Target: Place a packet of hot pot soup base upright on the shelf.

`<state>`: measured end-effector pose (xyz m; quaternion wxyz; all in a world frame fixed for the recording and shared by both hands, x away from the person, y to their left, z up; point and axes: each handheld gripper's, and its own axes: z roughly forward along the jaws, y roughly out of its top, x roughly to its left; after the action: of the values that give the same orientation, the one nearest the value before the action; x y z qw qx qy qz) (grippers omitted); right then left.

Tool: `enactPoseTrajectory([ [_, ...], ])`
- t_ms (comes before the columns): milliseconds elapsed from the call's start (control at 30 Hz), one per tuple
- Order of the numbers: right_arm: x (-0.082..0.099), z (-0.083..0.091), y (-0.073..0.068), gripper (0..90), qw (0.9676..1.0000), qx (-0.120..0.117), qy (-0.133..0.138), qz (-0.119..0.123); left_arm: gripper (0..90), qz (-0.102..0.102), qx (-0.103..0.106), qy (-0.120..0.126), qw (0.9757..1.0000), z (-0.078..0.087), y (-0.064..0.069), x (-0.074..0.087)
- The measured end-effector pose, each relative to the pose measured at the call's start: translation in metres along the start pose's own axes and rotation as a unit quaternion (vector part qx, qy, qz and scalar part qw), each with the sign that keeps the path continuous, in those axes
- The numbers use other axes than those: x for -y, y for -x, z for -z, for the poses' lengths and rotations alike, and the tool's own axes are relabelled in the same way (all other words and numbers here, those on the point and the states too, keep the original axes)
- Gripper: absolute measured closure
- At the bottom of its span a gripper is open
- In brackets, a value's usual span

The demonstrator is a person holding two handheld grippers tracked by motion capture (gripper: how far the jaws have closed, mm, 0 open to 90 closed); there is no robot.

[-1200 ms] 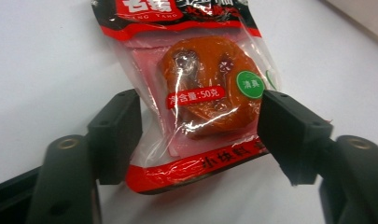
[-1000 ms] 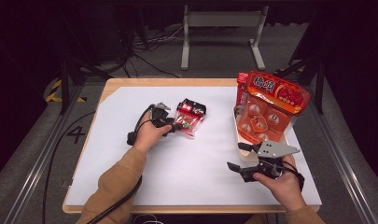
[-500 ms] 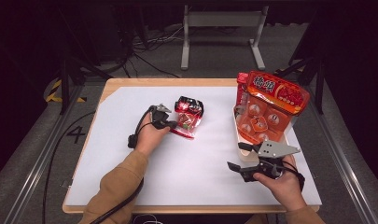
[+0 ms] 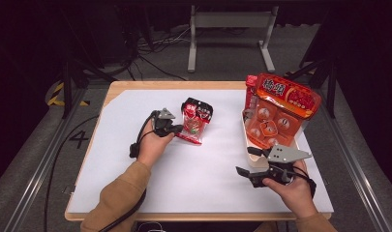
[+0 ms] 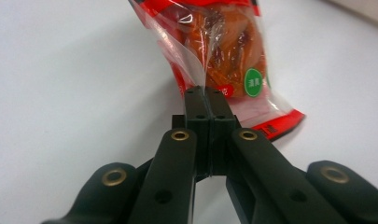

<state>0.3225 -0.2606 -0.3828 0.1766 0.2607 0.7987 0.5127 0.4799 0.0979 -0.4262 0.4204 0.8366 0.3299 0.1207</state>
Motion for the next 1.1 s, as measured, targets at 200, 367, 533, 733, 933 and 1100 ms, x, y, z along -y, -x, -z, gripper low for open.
enactPoseTrajectory([
  [200,-0.003,0.000,0.002,31.4,0.9998,-0.008,0.001,-0.017,90.0,-0.015,0.003,0.031,0.9994,0.021,0.011,-0.002],
  [367,-0.008,0.001,0.002,34.2,0.9998,-0.008,0.005,-0.019,90.0,-0.028,0.011,0.059,0.9978,0.040,0.024,-0.005],
  [533,-0.014,0.001,0.005,38.7,0.9994,-0.007,0.004,-0.035,90.0,-0.038,0.020,0.089,0.9951,0.057,0.037,-0.006],
  [733,-0.022,-0.002,0.007,37.7,0.9994,0.003,0.006,-0.033,90.0,-0.048,0.024,0.099,0.9937,0.071,0.050,-0.004],
  [933,-0.031,-0.009,0.008,36.2,0.9994,0.004,0.013,-0.031,90.0,-0.050,0.031,0.117,0.9914,0.082,0.062,0.003],
  [1100,-0.039,-0.013,0.007,32.9,0.9991,0.005,0.021,-0.036,90.0,-0.052,0.040,0.116,0.9911,0.088,0.069,0.010],
])
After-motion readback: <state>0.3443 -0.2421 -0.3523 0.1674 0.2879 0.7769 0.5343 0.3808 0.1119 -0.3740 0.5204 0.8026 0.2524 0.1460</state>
